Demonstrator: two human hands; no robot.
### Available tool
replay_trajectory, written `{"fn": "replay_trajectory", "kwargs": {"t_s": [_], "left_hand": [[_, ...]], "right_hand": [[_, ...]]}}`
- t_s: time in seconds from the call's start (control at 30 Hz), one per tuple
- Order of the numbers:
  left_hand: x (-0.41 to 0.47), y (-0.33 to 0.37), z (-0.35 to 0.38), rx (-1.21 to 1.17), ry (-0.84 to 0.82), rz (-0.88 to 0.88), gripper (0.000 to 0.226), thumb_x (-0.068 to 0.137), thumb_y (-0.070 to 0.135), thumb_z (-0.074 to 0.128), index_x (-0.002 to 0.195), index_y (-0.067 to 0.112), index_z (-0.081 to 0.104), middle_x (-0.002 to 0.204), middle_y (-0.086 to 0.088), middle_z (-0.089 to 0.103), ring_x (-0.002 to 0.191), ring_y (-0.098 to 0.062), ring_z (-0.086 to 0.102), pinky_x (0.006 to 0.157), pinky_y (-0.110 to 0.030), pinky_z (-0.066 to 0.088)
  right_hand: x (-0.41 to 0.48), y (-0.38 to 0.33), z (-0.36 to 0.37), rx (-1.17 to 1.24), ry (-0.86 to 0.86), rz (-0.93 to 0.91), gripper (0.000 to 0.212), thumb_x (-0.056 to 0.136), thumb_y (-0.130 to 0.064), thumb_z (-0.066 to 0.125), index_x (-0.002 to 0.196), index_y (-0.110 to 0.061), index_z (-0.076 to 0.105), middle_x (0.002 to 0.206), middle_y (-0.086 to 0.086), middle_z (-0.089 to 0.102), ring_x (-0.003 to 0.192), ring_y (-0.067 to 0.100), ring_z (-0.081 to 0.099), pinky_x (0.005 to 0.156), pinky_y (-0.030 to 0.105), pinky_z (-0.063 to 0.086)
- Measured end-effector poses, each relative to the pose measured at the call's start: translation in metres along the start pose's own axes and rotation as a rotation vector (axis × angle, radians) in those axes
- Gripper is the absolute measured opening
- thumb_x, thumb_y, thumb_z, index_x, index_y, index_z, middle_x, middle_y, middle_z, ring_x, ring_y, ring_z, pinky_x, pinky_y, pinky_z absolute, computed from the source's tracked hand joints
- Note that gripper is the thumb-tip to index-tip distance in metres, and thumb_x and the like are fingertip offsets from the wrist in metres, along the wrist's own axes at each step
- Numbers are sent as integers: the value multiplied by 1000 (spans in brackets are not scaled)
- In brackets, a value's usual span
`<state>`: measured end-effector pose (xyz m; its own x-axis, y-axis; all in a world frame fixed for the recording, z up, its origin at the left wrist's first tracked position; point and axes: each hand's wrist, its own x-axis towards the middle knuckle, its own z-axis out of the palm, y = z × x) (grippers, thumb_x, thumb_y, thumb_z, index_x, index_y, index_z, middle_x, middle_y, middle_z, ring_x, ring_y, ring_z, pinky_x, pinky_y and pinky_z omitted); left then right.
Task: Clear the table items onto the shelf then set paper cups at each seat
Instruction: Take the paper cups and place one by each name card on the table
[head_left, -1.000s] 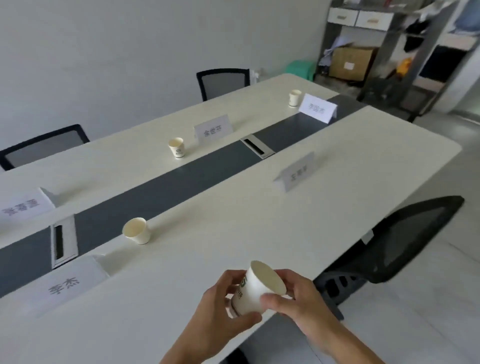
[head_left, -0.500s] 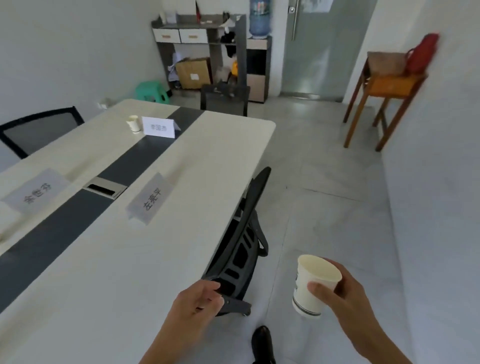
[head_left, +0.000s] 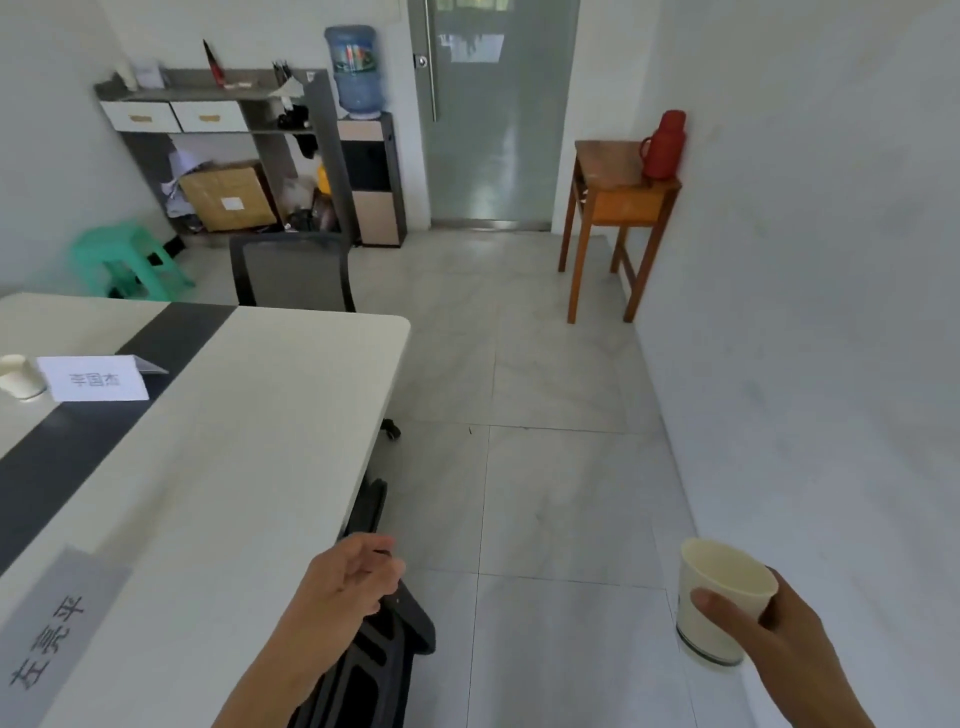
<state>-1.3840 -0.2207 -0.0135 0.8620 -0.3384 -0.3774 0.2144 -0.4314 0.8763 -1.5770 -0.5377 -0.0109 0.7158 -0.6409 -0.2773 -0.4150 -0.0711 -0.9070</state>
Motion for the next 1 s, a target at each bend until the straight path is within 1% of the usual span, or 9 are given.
{"fn": "replay_trajectory", "kwargs": {"t_s": [0.2,0.3,0.33,0.4,0.47,0.67,0.83,0.9,1.0], "left_hand": [[87,36,11,-25,41,-13,16,91,14,63,105,19,66,94,-14,74,91,-28,70,76,-32,56],[127,40,16,-48,118,-59,15,90,11,64,102,18,68,92,-16,74,90,-30,70,74,-35,55],[140,41,17,-57,149,-76,14,90,10,64,101,18,68,91,-15,75,90,-31,70,73,-35,55],[165,50,18,-70,200,-109,14,90,9,64,101,17,68,88,-13,76,88,-30,71,72,-36,55],[188,66,18,-84,235,-134,15,89,7,64,103,13,68,90,-16,75,85,-30,71,71,-37,55],[230,96,0,-190,439,-151,17,89,6,64,103,15,68,93,-20,73,86,-35,69,73,-36,53],[247,71,-26,-322,610,-294,16,89,3,65,103,8,68,95,-25,71,77,-28,68,66,-34,50],[261,63,-44,-372,660,-341,16,87,9,70,102,9,68,98,-26,71,79,-29,68,67,-35,50],[284,65,-72,-404,734,-355,13,88,10,68,101,13,68,99,-24,71,84,-30,68,71,-36,50]], "right_hand": [[99,-19,-7,-40,0,29,82,38,-56,71,110,-20,58,103,1,68,91,10,61,67,23,43],[171,-35,0,-68,-46,-9,79,41,-59,70,109,-22,58,100,-5,67,90,8,61,67,22,43],[197,-42,4,-63,-76,-13,71,49,-56,75,110,-22,59,100,-6,67,90,7,61,66,21,43],[248,-59,12,-54,-134,-22,50,72,-34,83,113,-18,59,101,-4,68,91,8,61,66,21,43],[298,-79,21,-78,-194,-44,40,77,-18,79,112,-18,60,102,-3,68,92,9,62,66,22,44],[417,-148,87,-181,-438,-157,36,75,-20,79,99,-34,56,101,-7,66,91,9,61,66,24,46],[470,-188,178,-242,-664,-175,35,74,-20,81,100,-30,60,99,-6,70,92,13,65,70,27,48],[483,-203,218,-254,-742,-176,43,66,-30,87,101,-29,62,93,-8,72,91,11,68,70,25,48],[498,-231,272,-276,-866,-198,62,46,-51,79,102,-30,62,92,-17,72,82,1,68,68,22,48]]}}
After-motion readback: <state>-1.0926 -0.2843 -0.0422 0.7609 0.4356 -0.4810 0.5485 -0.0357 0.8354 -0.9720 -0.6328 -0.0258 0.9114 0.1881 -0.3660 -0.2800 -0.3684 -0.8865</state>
